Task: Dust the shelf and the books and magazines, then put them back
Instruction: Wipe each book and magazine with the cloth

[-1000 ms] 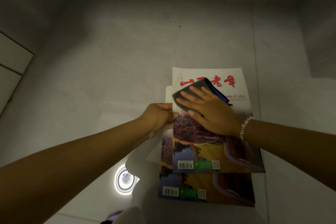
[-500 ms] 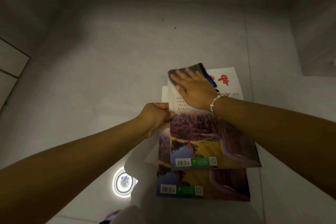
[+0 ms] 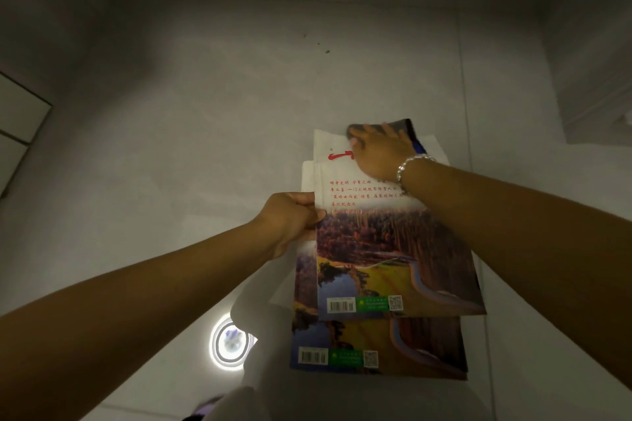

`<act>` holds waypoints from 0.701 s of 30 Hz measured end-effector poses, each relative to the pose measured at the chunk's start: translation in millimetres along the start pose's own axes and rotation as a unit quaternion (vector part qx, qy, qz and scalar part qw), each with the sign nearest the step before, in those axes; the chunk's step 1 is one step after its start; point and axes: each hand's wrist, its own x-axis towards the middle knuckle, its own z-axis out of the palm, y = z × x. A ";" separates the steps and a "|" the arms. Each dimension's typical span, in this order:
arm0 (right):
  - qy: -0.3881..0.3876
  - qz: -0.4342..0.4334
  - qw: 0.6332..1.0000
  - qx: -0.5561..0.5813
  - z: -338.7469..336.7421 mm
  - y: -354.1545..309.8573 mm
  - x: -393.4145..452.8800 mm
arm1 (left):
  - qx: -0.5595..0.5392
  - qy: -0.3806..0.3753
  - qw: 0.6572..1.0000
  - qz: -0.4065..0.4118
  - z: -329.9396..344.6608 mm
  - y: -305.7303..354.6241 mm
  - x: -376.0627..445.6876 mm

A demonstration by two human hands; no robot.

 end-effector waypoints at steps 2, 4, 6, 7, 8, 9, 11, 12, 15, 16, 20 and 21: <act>0.028 0.016 0.999 -0.001 4.8 4.6 -8.6 | 0.002 0.000 1.000 0.002 -0.2 -0.5 -0.7; 0.089 -0.044 0.995 -0.007 19.0 2.5 -28.5 | -0.003 -0.003 1.000 0.003 -0.6 -1.4 -0.3; 0.116 -0.146 0.982 0.006 34.3 0.2 -53.4 | -0.017 -0.008 1.000 0.005 -0.6 -1.3 -0.9; 0.112 -0.195 0.974 -0.001 41.1 1.6 -64.9 | -0.025 -0.010 1.000 0.006 -0.6 -1.1 -1.4; 0.108 -0.232 0.967 -0.015 48.4 4.9 -75.1 | -0.026 -0.012 1.000 0.005 -0.9 -1.2 -2.1; 0.106 -0.252 0.961 -0.032 55.6 9.8 -83.5 | -0.020 -0.016 1.000 0.002 -1.6 -1.6 -3.2; 0.118 -0.262 0.956 -0.059 64.7 20.6 -92.5 | 0.008 -0.033 0.999 -0.007 -3.6 -4.4 -6.1; 0.130 -0.250 0.958 -0.062 64.9 23.7 -93.0 | 0.030 -0.043 0.999 -0.010 -5.0 -6.2 -7.0; 0.146 -0.149 0.978 -0.023 56.3 17.1 -84.2 | 0.086 -0.068 0.994 -0.014 -9.7 -9.9 -9.2; 0.149 -0.132 0.980 -0.016 53.6 9.9 -80.7 | 0.095 -0.074 0.993 -0.017 -11.0 -9.6 -9.8; 0.105 -0.262 0.958 -0.051 52.2 -12.9 -71.0 | 0.099 -0.087 0.991 -0.028 -16.2 -8.8 -12.4; 0.102 -0.269 0.956 -0.060 48.2 -11.9 -65.6 | 0.098 -0.090 0.991 -0.030 -16.6 -9.0 -13.7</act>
